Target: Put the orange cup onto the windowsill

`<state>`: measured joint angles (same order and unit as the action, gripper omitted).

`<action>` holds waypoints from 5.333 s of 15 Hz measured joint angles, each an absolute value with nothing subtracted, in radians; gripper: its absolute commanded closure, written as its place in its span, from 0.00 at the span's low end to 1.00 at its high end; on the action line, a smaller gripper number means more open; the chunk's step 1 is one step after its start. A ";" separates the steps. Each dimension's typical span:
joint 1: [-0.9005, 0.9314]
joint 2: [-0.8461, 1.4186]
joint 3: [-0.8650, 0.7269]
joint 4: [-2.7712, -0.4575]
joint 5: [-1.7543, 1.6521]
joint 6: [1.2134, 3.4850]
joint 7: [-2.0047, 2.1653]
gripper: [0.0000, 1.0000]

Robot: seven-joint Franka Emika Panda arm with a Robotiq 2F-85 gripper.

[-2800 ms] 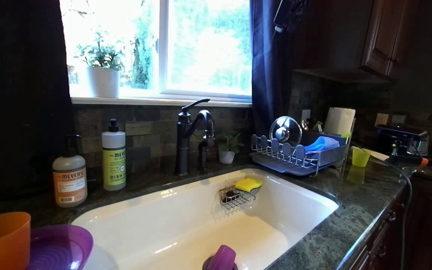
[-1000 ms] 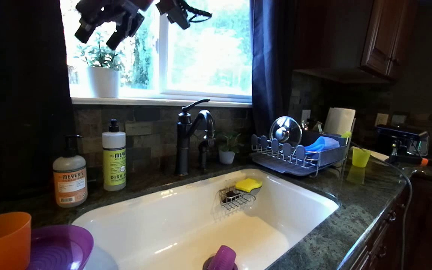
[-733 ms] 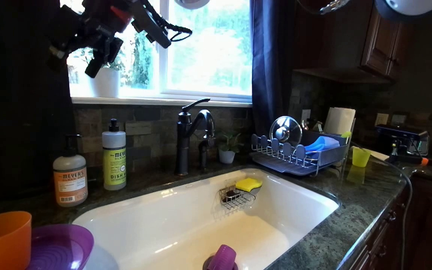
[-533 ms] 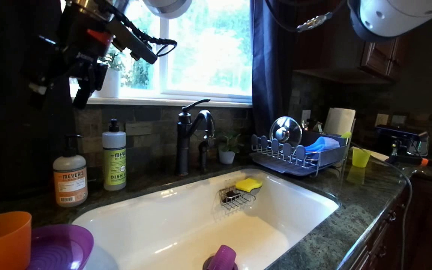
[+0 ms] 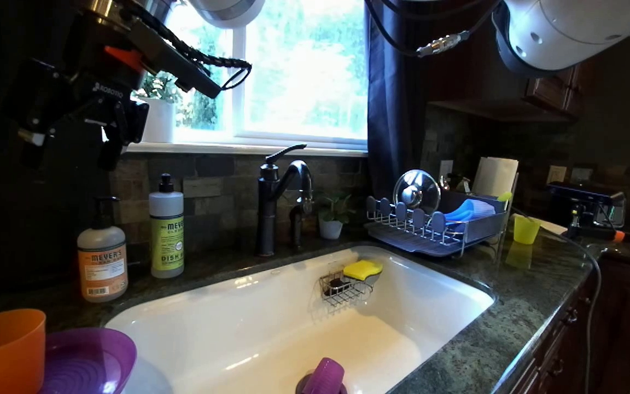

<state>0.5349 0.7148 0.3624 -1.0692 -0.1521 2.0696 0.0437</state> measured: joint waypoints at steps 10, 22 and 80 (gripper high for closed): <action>0.683 0.853 0.204 -0.947 -0.061 1.953 0.511 0.00; 0.687 0.956 0.190 -0.849 0.027 1.867 0.665 0.00; 0.788 1.023 0.036 -0.445 0.019 1.582 1.124 0.99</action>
